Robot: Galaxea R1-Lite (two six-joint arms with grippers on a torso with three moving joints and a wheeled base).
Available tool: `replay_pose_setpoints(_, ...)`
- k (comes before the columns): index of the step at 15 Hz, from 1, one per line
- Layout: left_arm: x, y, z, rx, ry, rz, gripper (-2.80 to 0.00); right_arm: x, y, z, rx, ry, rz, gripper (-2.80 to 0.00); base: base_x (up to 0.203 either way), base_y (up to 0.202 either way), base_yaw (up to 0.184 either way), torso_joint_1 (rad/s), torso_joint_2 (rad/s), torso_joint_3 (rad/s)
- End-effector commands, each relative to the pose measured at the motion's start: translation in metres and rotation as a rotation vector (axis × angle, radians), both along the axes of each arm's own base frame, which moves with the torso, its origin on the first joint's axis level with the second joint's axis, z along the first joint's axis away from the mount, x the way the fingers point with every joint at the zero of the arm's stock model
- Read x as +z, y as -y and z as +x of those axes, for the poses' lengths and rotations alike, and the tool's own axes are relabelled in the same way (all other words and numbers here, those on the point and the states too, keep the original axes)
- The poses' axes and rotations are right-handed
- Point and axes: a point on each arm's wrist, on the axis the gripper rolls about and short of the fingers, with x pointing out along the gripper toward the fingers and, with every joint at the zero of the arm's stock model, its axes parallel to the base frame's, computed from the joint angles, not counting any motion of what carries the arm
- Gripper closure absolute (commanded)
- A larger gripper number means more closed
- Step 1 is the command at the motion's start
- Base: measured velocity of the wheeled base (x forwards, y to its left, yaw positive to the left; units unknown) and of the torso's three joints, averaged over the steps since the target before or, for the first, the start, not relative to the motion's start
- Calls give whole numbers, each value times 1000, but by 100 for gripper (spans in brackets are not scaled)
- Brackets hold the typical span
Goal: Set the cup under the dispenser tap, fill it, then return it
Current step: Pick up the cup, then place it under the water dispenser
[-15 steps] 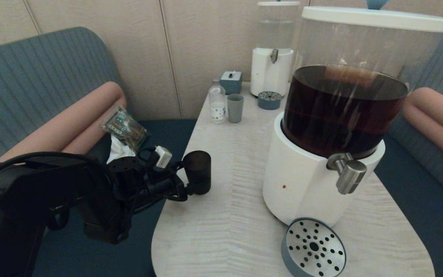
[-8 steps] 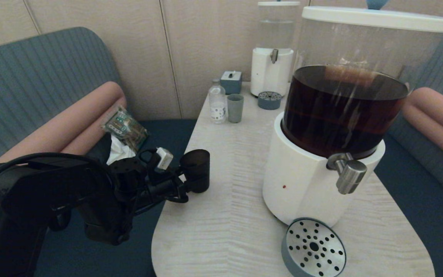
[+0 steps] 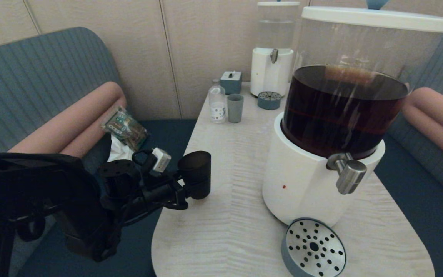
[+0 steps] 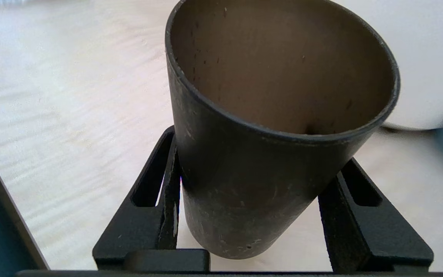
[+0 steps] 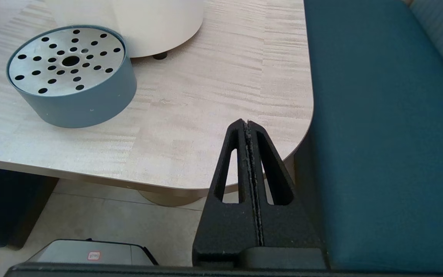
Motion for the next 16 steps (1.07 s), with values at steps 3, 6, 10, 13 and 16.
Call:
replay_pose_setpoints(3,52,3,-49,7,61,-64,0,0,0,0,0,-1,0,0,0,0,0,0,0,0)
replay_pose_setpoints(6,74,15,-90,19,40,-139,0,0,0,0,1,-1,-1,0,0,0,0,0,0,0)
replay_pose_setpoints(10,73,39,-125,-4,-1,-156,0,0,0,0,0,-1,0,0,0,0,0,0,0,0)
replay_pose_setpoints(13,74,48,-138,-84,-13,-156,0,0,0,0,0,-1,0,0,0,0,0,0,0,0)
replay_pose_setpoints(16,70,68,-150,-235,-24,-140,0,0,0,0,0,-1,0,0,0,0,0,0,0,0)
